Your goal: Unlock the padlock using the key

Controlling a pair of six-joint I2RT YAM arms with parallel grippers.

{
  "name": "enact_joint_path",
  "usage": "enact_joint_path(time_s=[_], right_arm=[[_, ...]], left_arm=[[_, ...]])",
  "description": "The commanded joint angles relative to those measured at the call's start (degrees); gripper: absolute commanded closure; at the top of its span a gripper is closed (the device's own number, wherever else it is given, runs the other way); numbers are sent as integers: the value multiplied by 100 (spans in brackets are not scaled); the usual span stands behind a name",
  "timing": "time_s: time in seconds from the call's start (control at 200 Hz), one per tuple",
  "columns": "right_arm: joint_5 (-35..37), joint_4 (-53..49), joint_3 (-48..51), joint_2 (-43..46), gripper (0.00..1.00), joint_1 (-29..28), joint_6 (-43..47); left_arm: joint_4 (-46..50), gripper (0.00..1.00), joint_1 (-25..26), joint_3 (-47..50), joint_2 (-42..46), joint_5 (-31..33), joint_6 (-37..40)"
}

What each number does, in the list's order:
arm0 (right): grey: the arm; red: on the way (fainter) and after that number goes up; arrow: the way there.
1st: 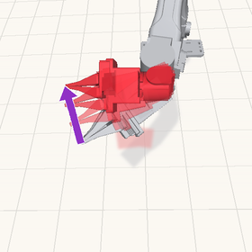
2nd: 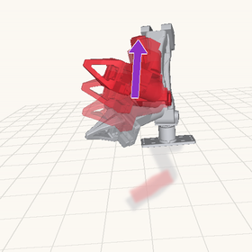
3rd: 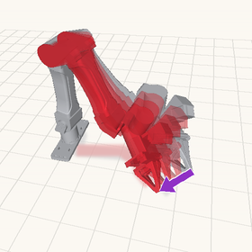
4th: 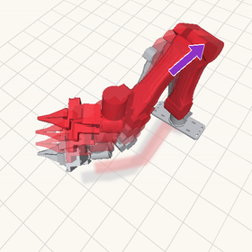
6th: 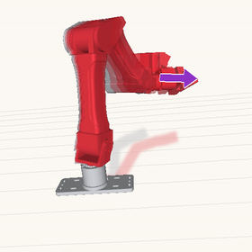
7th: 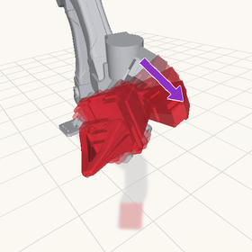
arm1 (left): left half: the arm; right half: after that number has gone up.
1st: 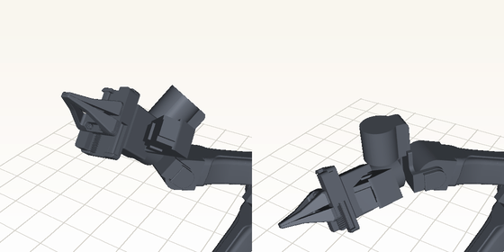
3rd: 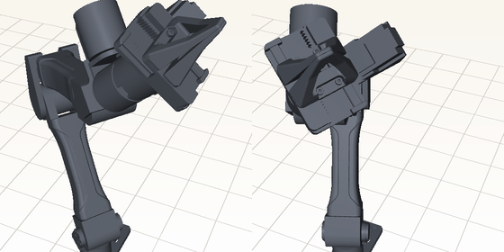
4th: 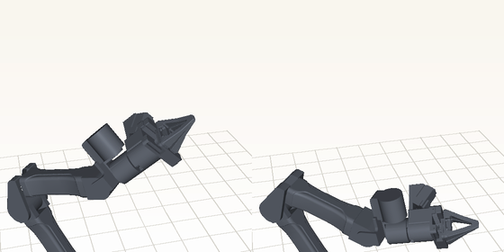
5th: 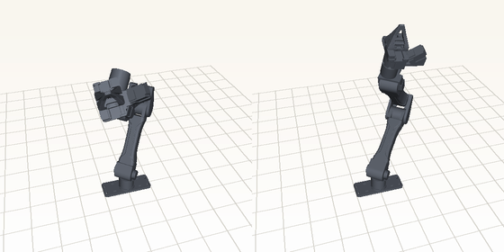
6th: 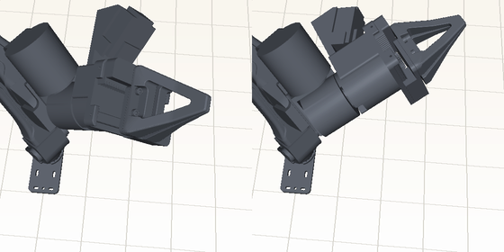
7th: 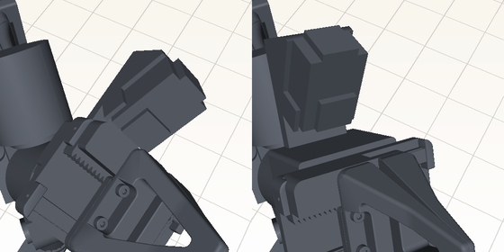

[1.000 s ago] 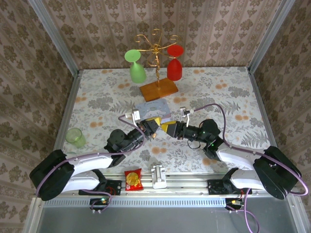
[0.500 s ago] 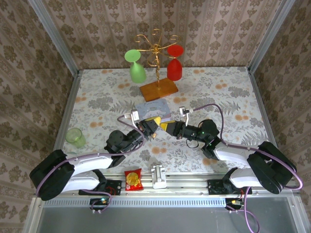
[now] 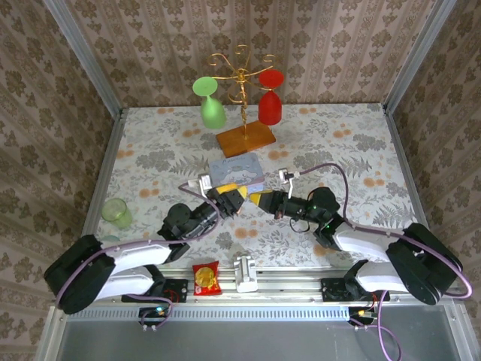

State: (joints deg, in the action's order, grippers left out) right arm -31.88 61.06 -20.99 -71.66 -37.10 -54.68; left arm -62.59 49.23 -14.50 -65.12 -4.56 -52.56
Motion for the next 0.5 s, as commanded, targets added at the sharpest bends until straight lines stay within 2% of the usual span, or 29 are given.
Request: enact_joint_path(time_s=[0.0,0.06,0.135,0.215,0.285,0.37,0.495], right_arm=[[592,-1954,-37,609,100,35,853],[1017,-3087,-163,863,100,36,1261],[1514,-3999,-238,1019,100,69,1551],[1719,-4413,-222,967,100,136,1674],[1696,-4349,-102,896,100,159,1676],[1759,-4224,56,851,100,170,1611],[1852,-4246,163,812,100,212,1609]], left_arm=[[2629,0,-134,-415,952,636,328],[4588,0,-116,-957,1231,1031,866],[5369,0,-201,-1223,1080,894,1581],[5243,1,-516,-1269,578,-114,1887],[5155,9,-756,-1442,-25,-903,1999],[5040,18,-750,-1606,-587,-1109,2065],[4545,20,-766,-1694,-1313,-1109,2040]])
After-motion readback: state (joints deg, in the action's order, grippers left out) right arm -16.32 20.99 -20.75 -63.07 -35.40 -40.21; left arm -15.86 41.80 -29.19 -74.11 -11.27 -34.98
